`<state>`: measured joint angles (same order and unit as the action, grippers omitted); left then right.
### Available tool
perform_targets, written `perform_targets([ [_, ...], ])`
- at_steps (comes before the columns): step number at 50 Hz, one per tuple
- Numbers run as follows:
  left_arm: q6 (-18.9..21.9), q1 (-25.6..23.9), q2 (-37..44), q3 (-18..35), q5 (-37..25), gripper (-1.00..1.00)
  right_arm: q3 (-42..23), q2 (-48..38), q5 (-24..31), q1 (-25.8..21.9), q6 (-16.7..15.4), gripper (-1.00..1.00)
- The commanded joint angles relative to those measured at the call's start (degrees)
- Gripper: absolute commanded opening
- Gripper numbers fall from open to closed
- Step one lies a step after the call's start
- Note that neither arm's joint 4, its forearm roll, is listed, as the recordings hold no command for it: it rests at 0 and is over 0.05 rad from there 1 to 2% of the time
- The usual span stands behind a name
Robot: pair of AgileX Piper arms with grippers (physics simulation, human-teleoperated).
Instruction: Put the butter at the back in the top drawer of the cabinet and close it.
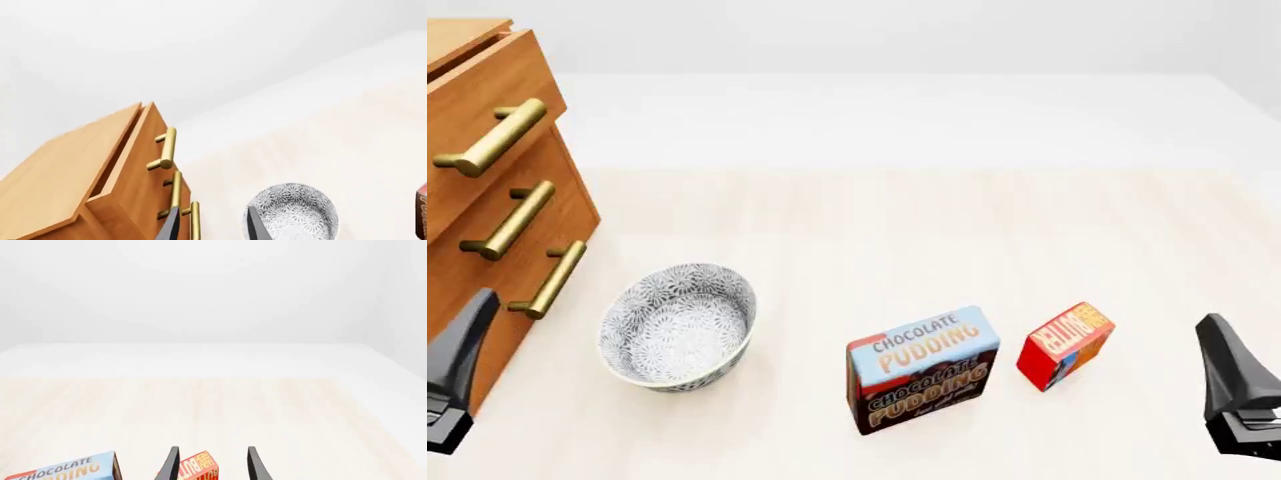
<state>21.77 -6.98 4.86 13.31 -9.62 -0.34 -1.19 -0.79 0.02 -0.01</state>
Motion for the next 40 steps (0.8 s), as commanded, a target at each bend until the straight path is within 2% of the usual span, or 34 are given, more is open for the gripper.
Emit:
perform_targets([
  [1,4.65,-0.65,2.14,1.70,-0.21,1.00,0.00,0.00,-0.01,-0.01,0.00,1.00],
  [7,4.65,-0.65,2.14,1.70,-0.21,1.00,0.00,0.00,-0.01,-0.01,0.00,1.00],
  [8,7.83,-0.80,3.39,1.91,0.20,1.00,0.00,0.00,0.00,0.00,0.00,1.00],
  [21,7.83,-0.80,3.43,1.91,0.25,1.00,0.00,0.00,0.00,0.00,0.00,1.00],
  [22,16.21,-0.55,7.50,2.94,0.95,1.00,0.00,0.00,0.00,0.01,0.01,1.00],
  [28,19.83,-0.17,8.30,3.41,0.78,1.00,0.00,-0.02,-0.02,-0.01,0.00,1.00],
  [40,23.59,0.88,8.81,4.87,-0.36,1.00,0.00,-0.02,-0.01,0.00,0.00,1.00],
])
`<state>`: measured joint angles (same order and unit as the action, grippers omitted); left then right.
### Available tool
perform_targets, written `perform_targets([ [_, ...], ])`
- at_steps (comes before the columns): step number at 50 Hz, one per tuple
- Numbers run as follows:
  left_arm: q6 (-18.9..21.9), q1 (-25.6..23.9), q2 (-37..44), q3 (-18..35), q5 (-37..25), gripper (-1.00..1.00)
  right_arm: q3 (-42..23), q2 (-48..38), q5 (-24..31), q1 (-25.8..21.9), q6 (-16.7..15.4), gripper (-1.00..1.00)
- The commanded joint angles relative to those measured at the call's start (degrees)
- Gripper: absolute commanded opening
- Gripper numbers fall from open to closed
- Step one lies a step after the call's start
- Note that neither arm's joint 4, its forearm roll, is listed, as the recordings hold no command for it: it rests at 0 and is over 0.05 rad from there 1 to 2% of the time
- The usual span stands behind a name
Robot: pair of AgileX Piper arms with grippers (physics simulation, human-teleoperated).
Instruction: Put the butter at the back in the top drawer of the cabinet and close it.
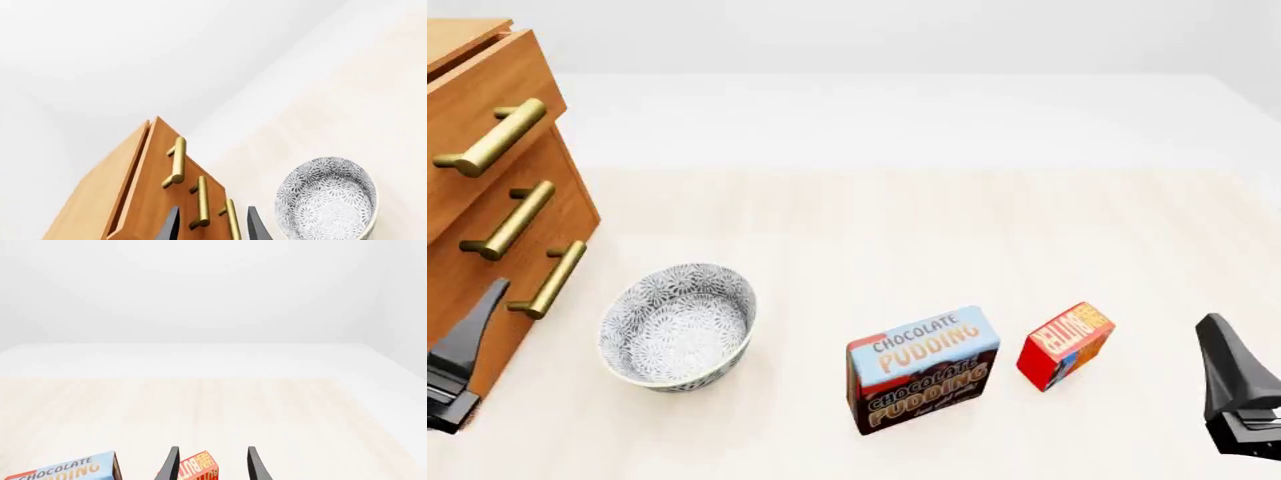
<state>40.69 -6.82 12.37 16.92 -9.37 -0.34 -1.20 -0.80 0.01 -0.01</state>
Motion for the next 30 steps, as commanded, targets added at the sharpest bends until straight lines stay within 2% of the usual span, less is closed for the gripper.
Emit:
perform_targets([
  [1,5.30,0.59,1.31,1.22,-0.55,1.00,0.00,0.02,0.01,0.00,0.00,1.00],
  [21,12.43,1.04,4.88,3.02,1.48,1.00,0.00,-0.01,0.00,0.00,-0.01,1.00],
  [27,12.66,1.10,5.20,3.14,1.68,1.00,0.00,0.01,0.00,-0.01,-0.02,1.00],
  [30,14.95,1.27,7.43,3.09,3.61,1.00,0.00,0.01,0.01,0.01,-0.01,1.00],
])
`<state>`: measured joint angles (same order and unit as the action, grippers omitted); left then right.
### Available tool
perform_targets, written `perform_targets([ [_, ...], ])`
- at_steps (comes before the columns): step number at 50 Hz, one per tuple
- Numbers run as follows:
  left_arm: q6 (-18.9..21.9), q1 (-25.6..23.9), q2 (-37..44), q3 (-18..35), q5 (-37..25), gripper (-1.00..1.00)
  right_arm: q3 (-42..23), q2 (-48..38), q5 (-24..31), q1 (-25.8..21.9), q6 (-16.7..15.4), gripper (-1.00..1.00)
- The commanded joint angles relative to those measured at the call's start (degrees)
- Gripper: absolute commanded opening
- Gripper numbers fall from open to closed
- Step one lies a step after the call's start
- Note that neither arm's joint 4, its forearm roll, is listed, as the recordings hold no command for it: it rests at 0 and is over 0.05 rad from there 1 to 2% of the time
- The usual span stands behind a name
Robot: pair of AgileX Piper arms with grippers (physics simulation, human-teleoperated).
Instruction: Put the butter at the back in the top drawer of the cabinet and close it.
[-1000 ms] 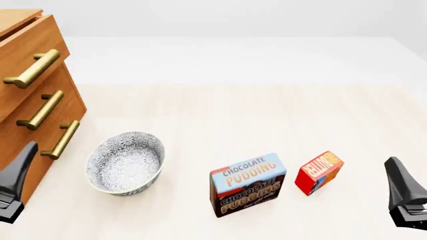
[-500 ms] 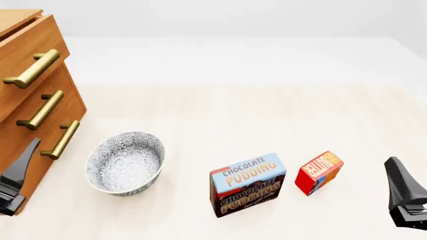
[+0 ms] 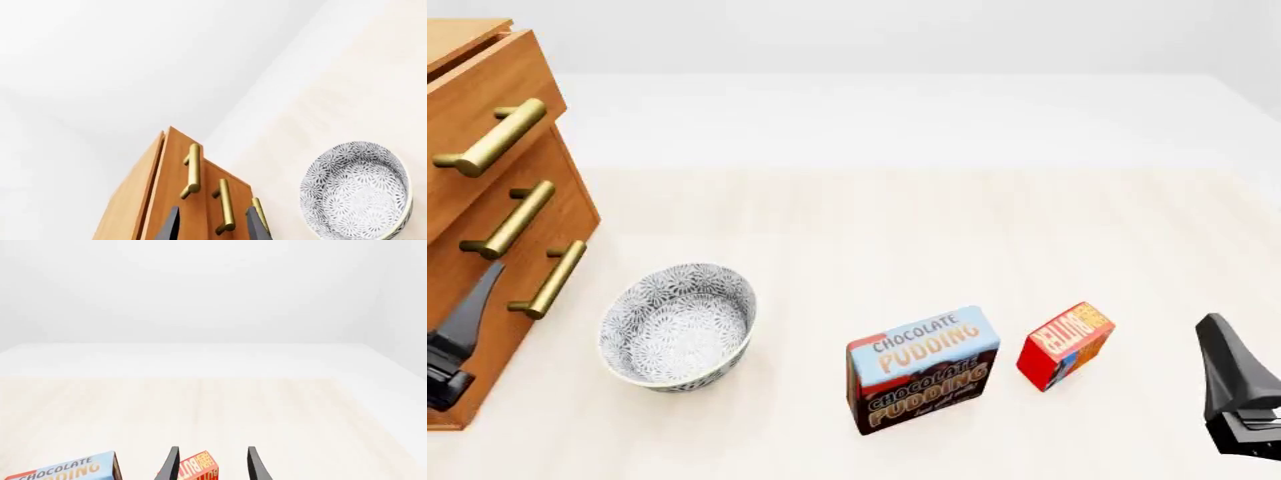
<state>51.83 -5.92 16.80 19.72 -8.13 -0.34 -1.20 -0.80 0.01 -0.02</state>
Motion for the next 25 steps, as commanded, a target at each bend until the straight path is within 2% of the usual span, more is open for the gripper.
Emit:
perform_targets([
  [1,4.27,0.64,3.16,0.04,2.75,1.00,0.00,-0.01,0.00,0.00,0.02,1.00],
  [10,6.87,1.10,4.11,-0.86,4.01,1.00,0.00,-0.01,0.00,0.02,0.01,1.00],
  [14,9.01,0.61,6.40,-1.46,7.25,1.00,0.00,0.01,0.01,0.01,-0.01,1.00],
  [20,10.88,0.40,8.78,-0.68,8.72,1.00,0.00,-0.02,-0.01,0.00,0.00,1.00],
  [25,10.88,0.40,8.80,-0.67,8.73,1.00,0.00,0.01,0.00,0.00,0.01,1.00],
])
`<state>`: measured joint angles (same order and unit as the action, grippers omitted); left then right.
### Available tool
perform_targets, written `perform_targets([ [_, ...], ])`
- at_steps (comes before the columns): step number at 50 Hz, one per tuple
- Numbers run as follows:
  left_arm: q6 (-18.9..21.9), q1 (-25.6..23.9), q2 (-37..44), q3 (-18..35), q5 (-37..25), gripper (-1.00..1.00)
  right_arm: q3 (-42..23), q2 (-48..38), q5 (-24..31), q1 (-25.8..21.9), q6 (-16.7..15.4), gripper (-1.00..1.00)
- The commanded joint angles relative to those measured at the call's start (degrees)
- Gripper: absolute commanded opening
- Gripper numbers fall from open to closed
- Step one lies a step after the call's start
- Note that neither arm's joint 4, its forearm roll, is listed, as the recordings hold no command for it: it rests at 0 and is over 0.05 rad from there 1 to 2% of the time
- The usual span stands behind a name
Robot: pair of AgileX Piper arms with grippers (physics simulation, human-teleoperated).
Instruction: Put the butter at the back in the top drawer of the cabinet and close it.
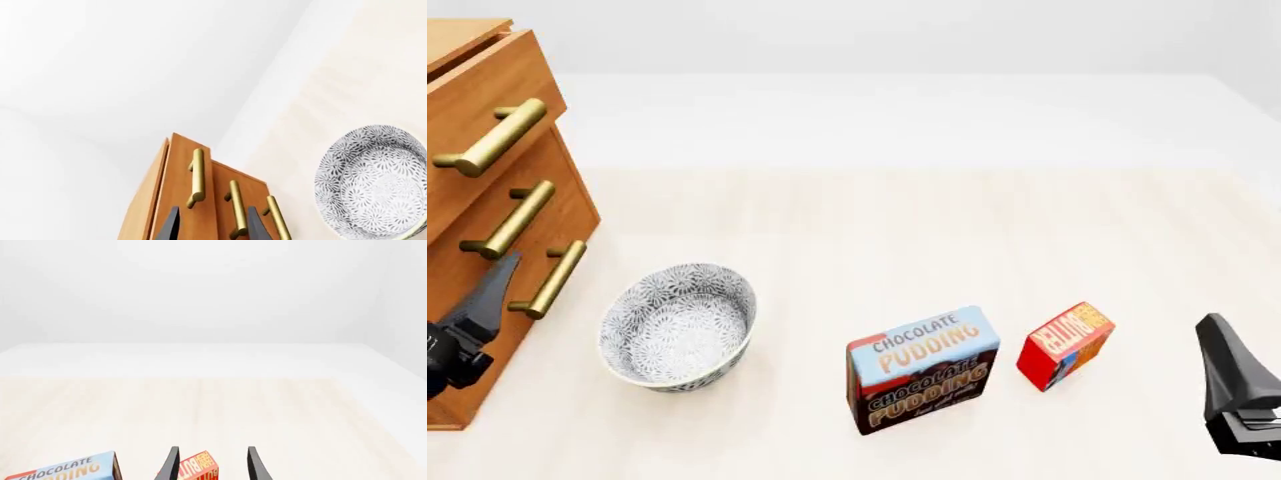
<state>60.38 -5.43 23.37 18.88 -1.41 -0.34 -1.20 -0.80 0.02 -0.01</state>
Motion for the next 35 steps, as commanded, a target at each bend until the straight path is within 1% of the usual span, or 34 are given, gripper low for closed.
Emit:
perform_targets([
  [1,2.34,-0.09,2.23,0.17,2.02,1.00,0.00,0.01,0.00,0.00,0.00,1.00],
  [5,2.34,-0.09,2.23,0.17,2.02,1.00,0.00,0.01,0.00,0.00,0.00,1.00],
  [6,5.97,0.10,2.91,-2.12,6.11,1.00,0.00,0.00,0.00,0.00,0.00,1.00],
  [27,5.97,0.10,3.00,-2.17,6.25,1.00,0.00,0.00,0.00,0.00,0.00,1.00],
  [28,8.32,1.43,9.78,-0.44,11.34,1.00,0.00,0.00,0.00,-0.01,0.01,1.00],
  [33,8.56,2.13,11.18,0.77,11.72,1.00,0.00,-0.01,-0.01,0.00,0.01,1.00],
  [35,8.01,2.43,11.73,1.65,10.67,1.00,0.00,0.01,0.00,0.01,0.00,1.00],
])
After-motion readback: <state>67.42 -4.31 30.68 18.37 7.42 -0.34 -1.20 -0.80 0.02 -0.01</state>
